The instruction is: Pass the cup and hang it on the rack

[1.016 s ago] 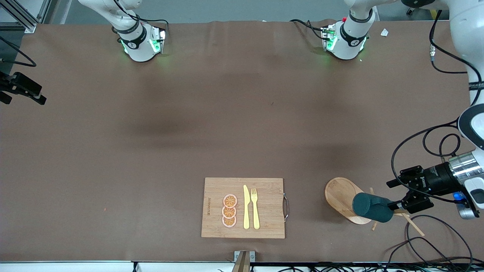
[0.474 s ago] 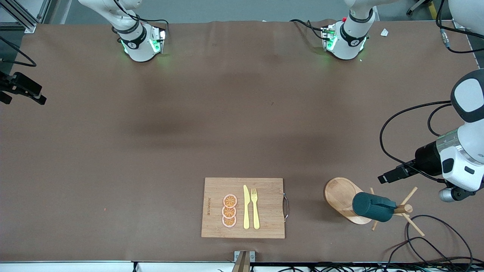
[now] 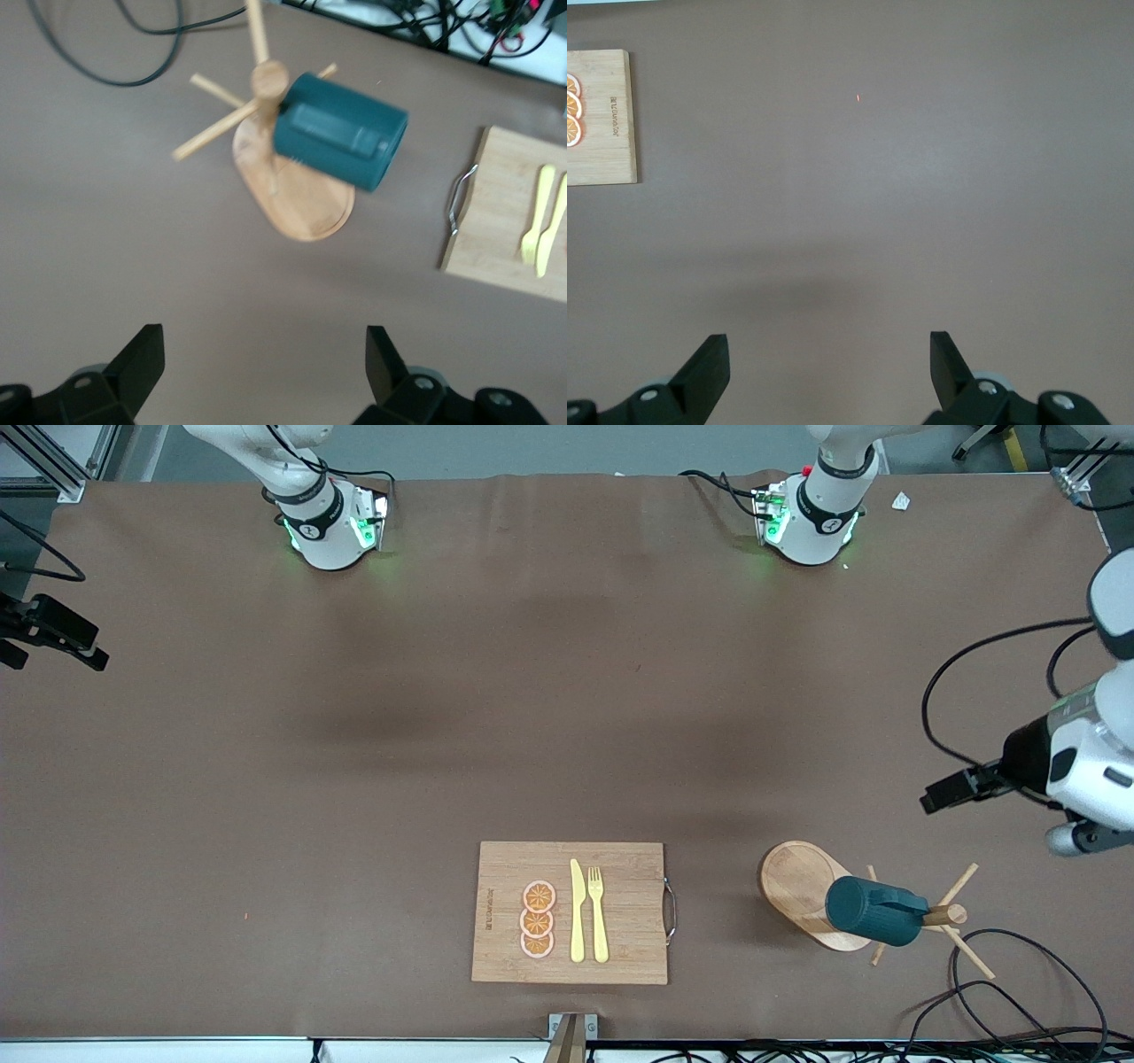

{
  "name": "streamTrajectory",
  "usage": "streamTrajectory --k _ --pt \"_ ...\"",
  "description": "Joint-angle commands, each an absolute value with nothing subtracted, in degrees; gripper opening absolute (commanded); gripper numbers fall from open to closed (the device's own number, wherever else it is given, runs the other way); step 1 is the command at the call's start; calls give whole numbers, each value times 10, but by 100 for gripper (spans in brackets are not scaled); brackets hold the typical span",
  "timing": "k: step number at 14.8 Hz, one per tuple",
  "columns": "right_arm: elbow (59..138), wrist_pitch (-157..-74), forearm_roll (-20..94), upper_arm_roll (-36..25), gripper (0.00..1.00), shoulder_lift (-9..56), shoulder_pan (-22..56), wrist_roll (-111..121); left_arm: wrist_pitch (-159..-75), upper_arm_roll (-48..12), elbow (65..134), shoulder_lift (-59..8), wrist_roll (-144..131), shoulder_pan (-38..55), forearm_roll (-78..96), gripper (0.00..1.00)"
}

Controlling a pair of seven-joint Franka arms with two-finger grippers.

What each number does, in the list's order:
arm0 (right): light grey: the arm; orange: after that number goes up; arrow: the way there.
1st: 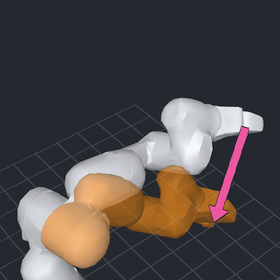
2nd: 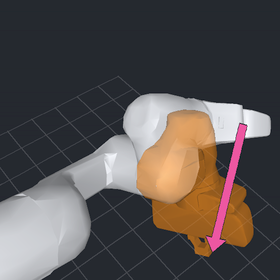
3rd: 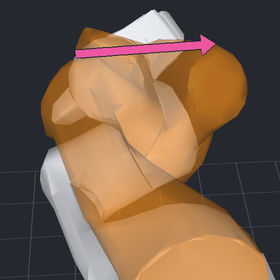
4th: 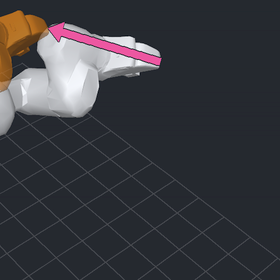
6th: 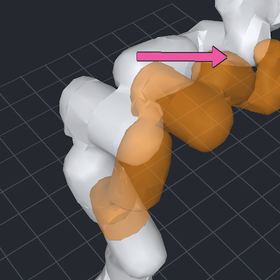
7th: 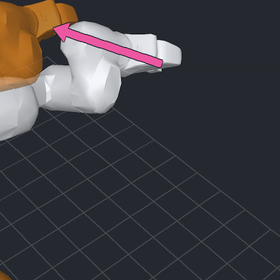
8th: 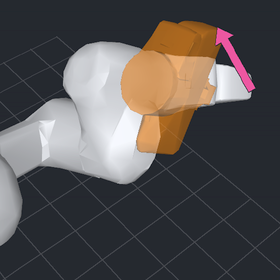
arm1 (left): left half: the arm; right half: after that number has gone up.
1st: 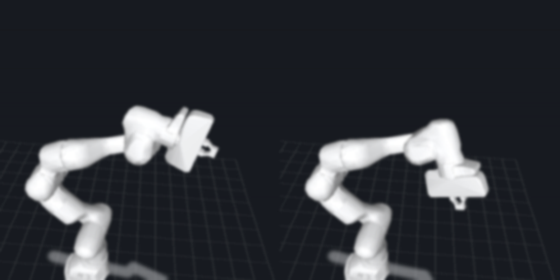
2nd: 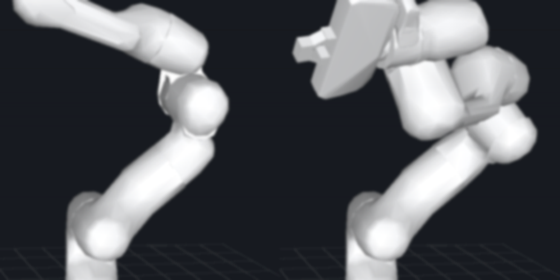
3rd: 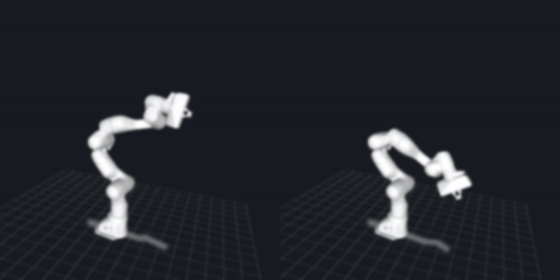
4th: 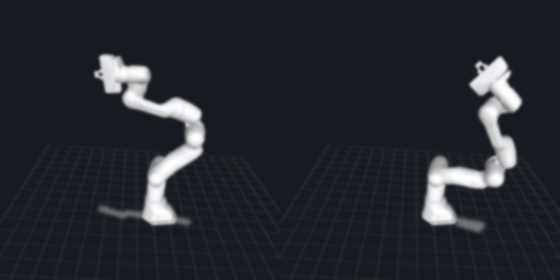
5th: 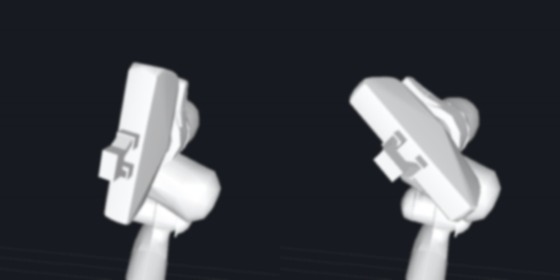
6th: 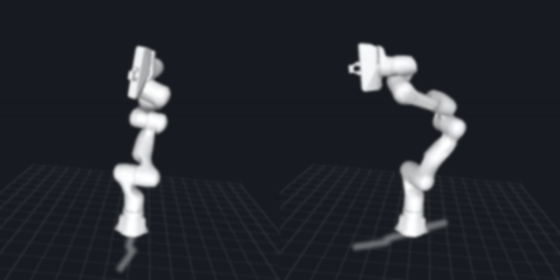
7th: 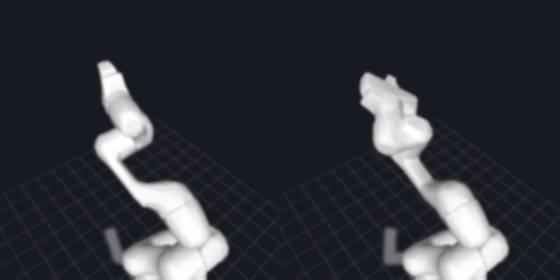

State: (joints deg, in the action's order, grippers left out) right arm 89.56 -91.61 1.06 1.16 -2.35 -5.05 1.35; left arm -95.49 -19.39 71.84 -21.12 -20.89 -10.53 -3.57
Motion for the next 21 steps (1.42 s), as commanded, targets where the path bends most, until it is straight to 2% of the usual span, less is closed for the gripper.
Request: streamTrajectory --k 1,5,8,10,13,18,21 --pt "901 -917 4 15 100 -31 -53 17 -922 -192 732 -169 -173 -112 -65 100" --pt "901 -917 4 15 100 -31 -53 17 -889 -190 732 -142 -102 -112 -60 100" --pt "900 -917 4 15 100 -31 -53 17 -874 -114 793 -64 -98 -47 -48 100" --pt "901 -917 4 15 100 -31 -53 17 -865 -86 825 -29 -97 -26 -38 100" --pt "901 -917 4 15 100 -31 -53 17 -830 -18 840 4 -98 36 1 100" --pt "901 -916 4 15 100 -31 -53 17 -838 -19 892 47 -98 39 5 100" --pt "901 -916 4 15 100 -31 -53 17 -850 -22 890 46 -98 40 5 100"
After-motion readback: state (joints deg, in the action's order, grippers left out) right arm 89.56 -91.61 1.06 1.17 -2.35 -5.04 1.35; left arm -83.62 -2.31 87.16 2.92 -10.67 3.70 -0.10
